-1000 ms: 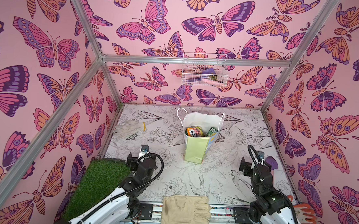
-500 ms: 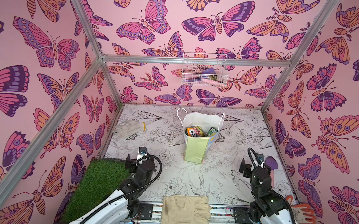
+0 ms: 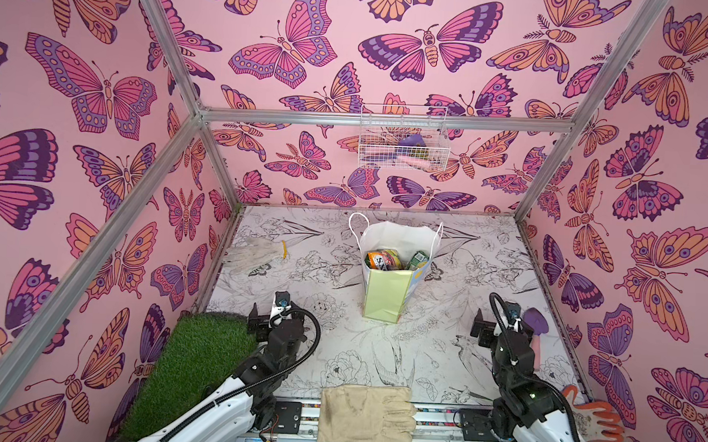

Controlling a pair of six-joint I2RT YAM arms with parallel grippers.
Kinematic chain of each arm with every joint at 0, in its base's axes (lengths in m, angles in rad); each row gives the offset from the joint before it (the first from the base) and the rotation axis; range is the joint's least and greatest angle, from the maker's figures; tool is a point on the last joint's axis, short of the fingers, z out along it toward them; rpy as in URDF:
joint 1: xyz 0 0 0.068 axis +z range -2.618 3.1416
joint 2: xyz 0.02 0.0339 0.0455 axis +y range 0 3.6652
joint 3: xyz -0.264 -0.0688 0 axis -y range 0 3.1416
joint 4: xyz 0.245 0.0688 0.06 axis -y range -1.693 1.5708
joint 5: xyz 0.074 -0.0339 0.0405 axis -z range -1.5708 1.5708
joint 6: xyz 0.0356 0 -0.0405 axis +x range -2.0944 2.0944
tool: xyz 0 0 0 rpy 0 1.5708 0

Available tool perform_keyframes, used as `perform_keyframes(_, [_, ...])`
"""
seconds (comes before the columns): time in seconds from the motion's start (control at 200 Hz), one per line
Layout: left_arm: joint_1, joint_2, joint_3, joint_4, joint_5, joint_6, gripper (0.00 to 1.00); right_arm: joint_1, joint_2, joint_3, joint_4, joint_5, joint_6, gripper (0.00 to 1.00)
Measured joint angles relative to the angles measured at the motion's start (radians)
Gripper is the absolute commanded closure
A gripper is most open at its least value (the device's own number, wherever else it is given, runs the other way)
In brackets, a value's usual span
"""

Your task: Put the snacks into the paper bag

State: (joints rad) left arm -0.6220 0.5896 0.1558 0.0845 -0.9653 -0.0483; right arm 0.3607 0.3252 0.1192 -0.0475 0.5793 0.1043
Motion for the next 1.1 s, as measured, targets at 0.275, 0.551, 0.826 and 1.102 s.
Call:
perform_keyframes(0.275, [0.015, 0.001, -0.031, 0.096, 0.005, 0.033, 0.01, 0.000, 0.037, -0.016, 0.102, 0.006, -0.016, 0.01])
perform_keyframes(0.551, [0.034, 0.011, -0.059, 0.195, 0.016, 0.056, 0.01, 0.000, 0.048, -0.069, 0.190, 0.014, -0.031, 0.01])
perform_keyframes(0.826, [0.055, 0.045, -0.060, 0.244, 0.034, 0.066, 0.01, 0.000, 0.092, -0.089, 0.294, 0.032, -0.043, 0.01])
perform_keyframes(1.102, [0.075, 0.061, -0.080, 0.327, 0.049, 0.074, 0.01, 0.000, 0.126, -0.111, 0.377, 0.042, -0.060, 0.01])
